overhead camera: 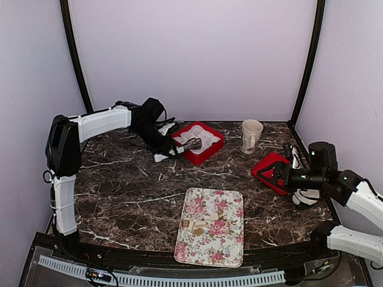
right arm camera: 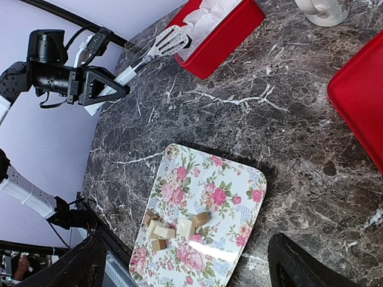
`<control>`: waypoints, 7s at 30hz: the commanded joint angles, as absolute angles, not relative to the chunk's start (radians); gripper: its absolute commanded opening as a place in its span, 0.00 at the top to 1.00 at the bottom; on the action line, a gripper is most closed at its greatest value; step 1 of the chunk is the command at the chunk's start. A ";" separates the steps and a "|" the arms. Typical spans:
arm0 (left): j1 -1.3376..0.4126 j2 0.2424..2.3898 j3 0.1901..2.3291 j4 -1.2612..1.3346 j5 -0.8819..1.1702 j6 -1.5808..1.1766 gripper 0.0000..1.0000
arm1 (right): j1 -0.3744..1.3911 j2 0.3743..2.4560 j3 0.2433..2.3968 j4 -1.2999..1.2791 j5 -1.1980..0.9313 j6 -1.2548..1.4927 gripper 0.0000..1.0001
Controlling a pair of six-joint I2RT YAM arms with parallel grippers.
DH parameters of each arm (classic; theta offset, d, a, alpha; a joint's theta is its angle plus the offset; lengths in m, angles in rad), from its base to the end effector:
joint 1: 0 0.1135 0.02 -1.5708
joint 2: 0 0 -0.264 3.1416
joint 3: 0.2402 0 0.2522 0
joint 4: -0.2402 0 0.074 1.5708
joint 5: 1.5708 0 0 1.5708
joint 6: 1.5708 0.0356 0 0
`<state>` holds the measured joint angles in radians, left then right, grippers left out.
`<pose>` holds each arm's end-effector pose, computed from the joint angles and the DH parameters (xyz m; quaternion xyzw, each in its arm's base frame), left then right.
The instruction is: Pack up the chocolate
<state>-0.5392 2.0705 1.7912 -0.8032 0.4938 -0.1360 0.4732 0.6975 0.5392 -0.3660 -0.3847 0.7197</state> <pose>0.3757 -0.2445 0.2423 0.2463 0.9100 -0.3014 0.1426 0.1378 0.0856 0.2501 0.0097 0.8555 0.4125 0.3128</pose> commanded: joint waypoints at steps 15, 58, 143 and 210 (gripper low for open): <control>-0.538 2.050 1.825 -0.821 0.526 -0.108 0.63 | 0.465 0.675 0.535 -0.346 -0.382 0.727 0.05; -1.033 1.361 1.108 -0.766 0.103 -0.113 0.64 | 0.400 0.966 0.561 0.199 -0.252 0.822 0.06; -0.583 2.131 2.033 -0.773 0.234 0.005 0.78 | 0.395 0.948 0.582 0.111 -0.225 0.808 0.06; -0.637 1.659 1.598 -0.706 0.305 0.009 0.61 | 0.387 0.982 0.620 0.102 -0.303 0.771 0.06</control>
<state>-0.5701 1.8427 1.7679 -0.7078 0.3115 -0.0288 0.3923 1.0130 0.5968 0.1028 -0.2806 0.7940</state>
